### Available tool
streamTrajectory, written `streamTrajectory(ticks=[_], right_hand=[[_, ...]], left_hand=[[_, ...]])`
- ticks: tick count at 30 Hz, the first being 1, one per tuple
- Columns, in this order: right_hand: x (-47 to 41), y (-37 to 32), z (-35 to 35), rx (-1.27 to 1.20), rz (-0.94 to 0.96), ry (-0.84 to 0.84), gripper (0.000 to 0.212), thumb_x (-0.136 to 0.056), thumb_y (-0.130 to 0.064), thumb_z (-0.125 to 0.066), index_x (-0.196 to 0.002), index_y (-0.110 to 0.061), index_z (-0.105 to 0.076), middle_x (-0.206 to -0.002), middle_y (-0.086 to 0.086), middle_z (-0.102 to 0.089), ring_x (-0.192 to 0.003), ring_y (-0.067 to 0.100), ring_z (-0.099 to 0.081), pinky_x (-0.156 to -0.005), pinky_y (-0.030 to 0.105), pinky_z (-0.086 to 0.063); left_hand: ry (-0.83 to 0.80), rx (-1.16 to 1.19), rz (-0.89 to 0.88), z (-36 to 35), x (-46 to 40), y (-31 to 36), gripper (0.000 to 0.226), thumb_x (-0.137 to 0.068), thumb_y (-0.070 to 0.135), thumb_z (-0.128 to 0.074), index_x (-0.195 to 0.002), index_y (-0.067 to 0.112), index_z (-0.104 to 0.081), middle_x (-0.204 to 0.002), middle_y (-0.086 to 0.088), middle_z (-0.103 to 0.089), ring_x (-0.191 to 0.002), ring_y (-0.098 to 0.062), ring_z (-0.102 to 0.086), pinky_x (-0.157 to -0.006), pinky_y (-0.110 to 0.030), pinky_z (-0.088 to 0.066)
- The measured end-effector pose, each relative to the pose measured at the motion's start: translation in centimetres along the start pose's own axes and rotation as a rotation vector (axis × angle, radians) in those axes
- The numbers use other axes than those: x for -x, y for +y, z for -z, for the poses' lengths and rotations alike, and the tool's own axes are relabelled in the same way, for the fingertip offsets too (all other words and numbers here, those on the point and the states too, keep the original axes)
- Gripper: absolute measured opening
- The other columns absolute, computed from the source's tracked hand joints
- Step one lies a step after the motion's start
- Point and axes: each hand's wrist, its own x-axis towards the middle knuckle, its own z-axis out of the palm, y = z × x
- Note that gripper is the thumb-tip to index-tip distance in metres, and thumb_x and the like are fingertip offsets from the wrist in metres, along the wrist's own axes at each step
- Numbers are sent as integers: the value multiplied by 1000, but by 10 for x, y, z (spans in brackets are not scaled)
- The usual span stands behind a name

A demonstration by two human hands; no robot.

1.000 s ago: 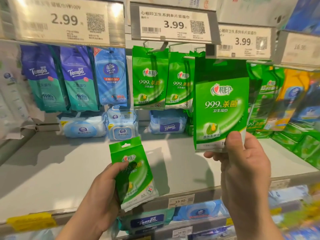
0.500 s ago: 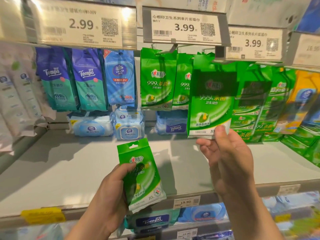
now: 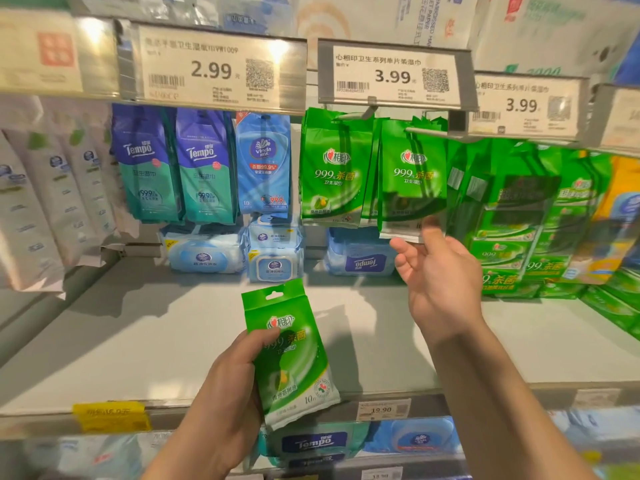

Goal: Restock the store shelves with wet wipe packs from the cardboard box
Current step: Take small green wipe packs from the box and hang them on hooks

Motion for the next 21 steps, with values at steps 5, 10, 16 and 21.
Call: streamTrajectory(ticks=[5,10,16,21], right_hand=[[-3,8,-3,-65,-88,59,15,-102,-17,-61,-111,-8,-51,-76,7,-61,-65,15,-73,-59,25,-53],[-2,10,1,-106,-177,93,16,-104,-23,-56,-97,-9,-60,-87,10,-71,-68,16,-74,-67,28,-54],[-3,15,15,-132,-248,52,21,-109,-27,-47,-104,-10,-59,-105,12,-73,-77,18,-77,-72,31,-56],[8,12,24,-88,-299,19,17,-106,-21,-48,-104,-10,-61,-97,10,-74,-78,20,-74,-73,31,-54]], left_hand=[[81,-32,-52,0,3,0,18,-99,9,-52,-83,1,-58,-40,-6,-56,-24,-14,-47,-29,-12,-33],[-15,-27,-45,13,2,-5,21,-94,4,-55,-112,2,-65,-86,-15,-78,-62,-24,-73,-54,-26,-55],[-84,-86,-71,19,4,-10,37,-90,-9,-56,-124,4,-61,-108,-23,-75,-84,-36,-76,-64,-37,-62],[-134,-119,-117,15,7,-10,33,-93,-5,-57,-124,7,-62,-110,-21,-75,-93,-38,-75,-73,-41,-60]])
